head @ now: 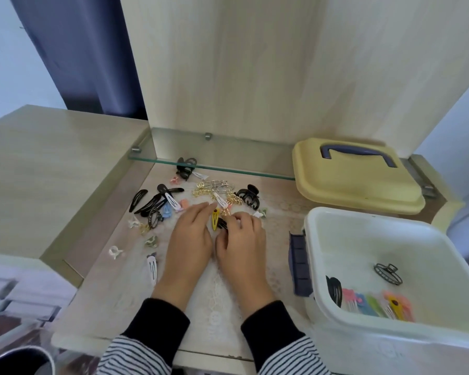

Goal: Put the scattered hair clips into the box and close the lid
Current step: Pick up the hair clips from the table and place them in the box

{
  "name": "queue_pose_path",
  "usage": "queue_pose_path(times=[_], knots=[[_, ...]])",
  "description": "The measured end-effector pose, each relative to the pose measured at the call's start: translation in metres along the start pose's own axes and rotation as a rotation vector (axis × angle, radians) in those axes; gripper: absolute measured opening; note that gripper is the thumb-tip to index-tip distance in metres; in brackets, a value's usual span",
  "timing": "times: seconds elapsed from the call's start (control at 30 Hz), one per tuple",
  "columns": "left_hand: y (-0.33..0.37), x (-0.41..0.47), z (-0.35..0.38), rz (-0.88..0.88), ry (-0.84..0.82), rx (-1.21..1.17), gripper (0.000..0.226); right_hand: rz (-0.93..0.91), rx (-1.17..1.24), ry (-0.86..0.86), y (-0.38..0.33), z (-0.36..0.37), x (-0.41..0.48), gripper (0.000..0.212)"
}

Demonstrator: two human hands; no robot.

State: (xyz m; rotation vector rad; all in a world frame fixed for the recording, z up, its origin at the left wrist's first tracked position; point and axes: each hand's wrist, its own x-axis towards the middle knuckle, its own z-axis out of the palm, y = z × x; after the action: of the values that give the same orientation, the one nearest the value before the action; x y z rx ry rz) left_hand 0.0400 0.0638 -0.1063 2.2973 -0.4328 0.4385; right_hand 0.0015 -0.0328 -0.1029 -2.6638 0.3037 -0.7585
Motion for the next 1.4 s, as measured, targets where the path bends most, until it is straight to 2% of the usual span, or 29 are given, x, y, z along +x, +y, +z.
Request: queue_pose_path(times=[0.23,0.4,0.5,0.67,0.77,0.9,1.0,1.17,1.3,1.4], knots=[[-0.001,-0.002,0.000,-0.024,0.002,0.036,0.043,0.011,-0.066,0.055,0.004,0.005,0.000,0.015],[0.001,0.000,-0.003,-0.040,0.041,-0.023,0.017,0.021,-0.053,0.049,0.004,0.006,0.001,0.020],[-0.002,0.000,-0.002,-0.047,0.046,-0.036,0.010,-0.005,-0.013,0.045,0.004,0.006,0.001,0.022],[-0.010,0.001,0.004,-0.052,0.052,0.028,0.024,-0.065,0.001,0.049,0.002,0.007,0.001,0.023],[-0.015,0.002,0.008,-0.039,0.037,0.103,0.028,-0.105,-0.070,0.064,0.000,0.007,0.002,0.022],[-0.011,0.001,0.006,-0.038,0.049,0.076,0.025,-0.117,-0.136,0.045,-0.006,0.003,0.001,0.012],[-0.010,0.002,0.004,-0.014,0.059,0.049,0.024,-0.147,-0.084,0.005,-0.011,-0.008,-0.001,0.010],[0.000,0.001,-0.008,-0.015,0.059,-0.119,0.023,-0.177,0.044,-0.057,-0.027,-0.052,-0.002,0.030],[0.034,0.010,-0.026,-0.018,0.116,-0.189,0.021,-0.173,0.212,-0.133,-0.028,-0.115,0.011,0.028],[0.077,0.024,-0.044,-0.113,0.113,-0.440,0.021,-0.158,0.306,-0.117,-0.013,-0.164,0.026,0.017]])
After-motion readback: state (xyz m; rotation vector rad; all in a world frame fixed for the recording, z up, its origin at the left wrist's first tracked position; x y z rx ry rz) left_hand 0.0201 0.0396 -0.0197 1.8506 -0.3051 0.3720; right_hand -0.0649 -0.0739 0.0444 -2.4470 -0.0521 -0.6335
